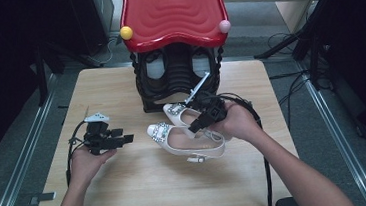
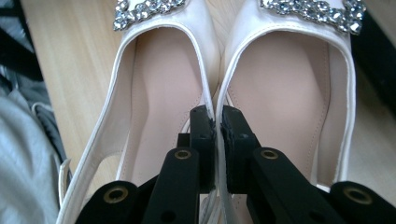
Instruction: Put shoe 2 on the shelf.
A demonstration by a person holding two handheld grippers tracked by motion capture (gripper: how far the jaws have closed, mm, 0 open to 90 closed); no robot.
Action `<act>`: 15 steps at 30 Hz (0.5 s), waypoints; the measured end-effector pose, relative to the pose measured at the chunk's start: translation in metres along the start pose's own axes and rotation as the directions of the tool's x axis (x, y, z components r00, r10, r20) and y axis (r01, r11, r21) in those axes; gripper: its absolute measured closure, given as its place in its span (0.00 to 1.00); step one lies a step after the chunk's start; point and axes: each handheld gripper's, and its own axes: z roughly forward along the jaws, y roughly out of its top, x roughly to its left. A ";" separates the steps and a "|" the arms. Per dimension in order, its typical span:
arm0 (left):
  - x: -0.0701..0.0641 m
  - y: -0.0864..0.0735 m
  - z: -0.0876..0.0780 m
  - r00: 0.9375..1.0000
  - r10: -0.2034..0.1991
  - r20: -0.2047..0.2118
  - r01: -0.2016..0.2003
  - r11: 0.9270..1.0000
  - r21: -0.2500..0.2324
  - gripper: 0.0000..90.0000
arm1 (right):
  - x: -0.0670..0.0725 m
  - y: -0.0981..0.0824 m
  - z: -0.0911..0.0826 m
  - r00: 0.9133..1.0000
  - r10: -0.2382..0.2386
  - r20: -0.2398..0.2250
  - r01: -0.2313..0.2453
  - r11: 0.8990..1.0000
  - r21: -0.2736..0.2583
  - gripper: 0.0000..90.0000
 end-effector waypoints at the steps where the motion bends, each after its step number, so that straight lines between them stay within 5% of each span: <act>1: 0.001 -0.001 -0.002 1.000 -0.003 -0.001 0.003 1.000 0.002 0.44 | 0.000 0.003 -0.003 1.000 -0.021 -0.009 0.021 1.000 0.006 0.95; 7: 0.005 -0.008 -0.010 1.000 -0.021 -0.019 0.021 1.000 -0.007 0.44 | 0.006 0.022 -0.023 0.994 -0.100 -0.047 0.100 0.995 0.002 0.95; 15: 0.007 -0.014 -0.017 0.999 -0.033 -0.033 0.032 0.999 -0.013 0.44 | 0.018 0.046 -0.056 0.980 -0.170 -0.107 0.161 0.983 -0.088 0.95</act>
